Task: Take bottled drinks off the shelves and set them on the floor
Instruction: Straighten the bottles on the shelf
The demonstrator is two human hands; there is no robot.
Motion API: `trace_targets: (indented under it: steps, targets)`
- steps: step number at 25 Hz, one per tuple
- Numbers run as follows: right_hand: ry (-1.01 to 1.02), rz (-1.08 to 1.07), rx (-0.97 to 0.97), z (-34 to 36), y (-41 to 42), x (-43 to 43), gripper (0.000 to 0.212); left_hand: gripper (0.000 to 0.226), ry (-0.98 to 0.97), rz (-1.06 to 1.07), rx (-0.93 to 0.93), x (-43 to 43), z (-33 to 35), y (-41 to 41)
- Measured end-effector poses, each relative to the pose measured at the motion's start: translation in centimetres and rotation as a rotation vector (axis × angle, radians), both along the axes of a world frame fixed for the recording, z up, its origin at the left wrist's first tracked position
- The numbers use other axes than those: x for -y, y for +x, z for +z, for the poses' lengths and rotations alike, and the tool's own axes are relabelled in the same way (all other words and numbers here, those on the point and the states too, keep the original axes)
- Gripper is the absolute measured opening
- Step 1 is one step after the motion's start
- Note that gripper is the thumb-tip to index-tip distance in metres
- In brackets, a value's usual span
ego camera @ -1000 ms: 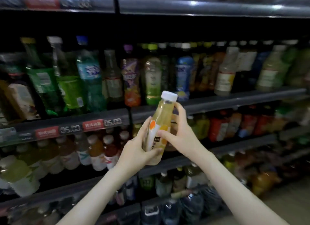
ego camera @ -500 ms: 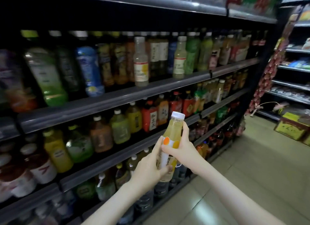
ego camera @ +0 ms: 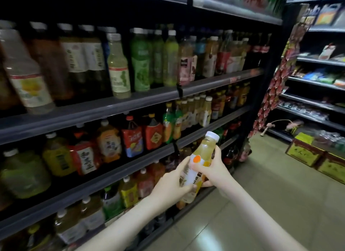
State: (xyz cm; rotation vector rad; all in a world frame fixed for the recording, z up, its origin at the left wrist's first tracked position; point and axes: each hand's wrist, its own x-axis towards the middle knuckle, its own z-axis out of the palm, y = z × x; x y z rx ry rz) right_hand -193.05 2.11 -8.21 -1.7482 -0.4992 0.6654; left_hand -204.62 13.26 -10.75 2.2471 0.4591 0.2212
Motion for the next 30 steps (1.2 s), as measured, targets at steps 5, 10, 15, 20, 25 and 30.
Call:
trace_targets:
  steps: [5, 10, 15, 20, 25, 30]
  targets:
    - [-0.011, -0.004, -0.008, -1.9, 13.3, -1.2, 0.051, 0.085, 0.034, -0.029, -0.012, -1.6, -1.7, 13.6]
    - [-0.126, 0.222, 0.011, -1.2, 27.6, -2.5, 0.05, 0.074, -0.339, -0.059, 0.021, -4.9, -3.6, 26.5]
    - [-0.093, 0.28, -0.109, -2.1, 38.2, -4.0, 0.039, 0.064, -0.449, -0.066, -0.037, -6.2, -3.7, 34.9]
    - [-0.038, 0.429, -0.102, -3.0, 46.0, -7.8, 0.035, 0.075, -0.242, 0.118, -0.061, -7.2, -4.1, 40.5]
    - [0.007, 0.557, 0.146, -3.2, 49.5, -11.5, 0.052, 0.08, 0.191, 0.46, -0.136, -7.2, -3.3, 46.4]
    - [-0.018, 0.737, 0.335, -5.1, 53.4, -13.6, 0.062, 0.065, -0.071, 0.741, 0.097, -8.2, -6.0, 48.0]
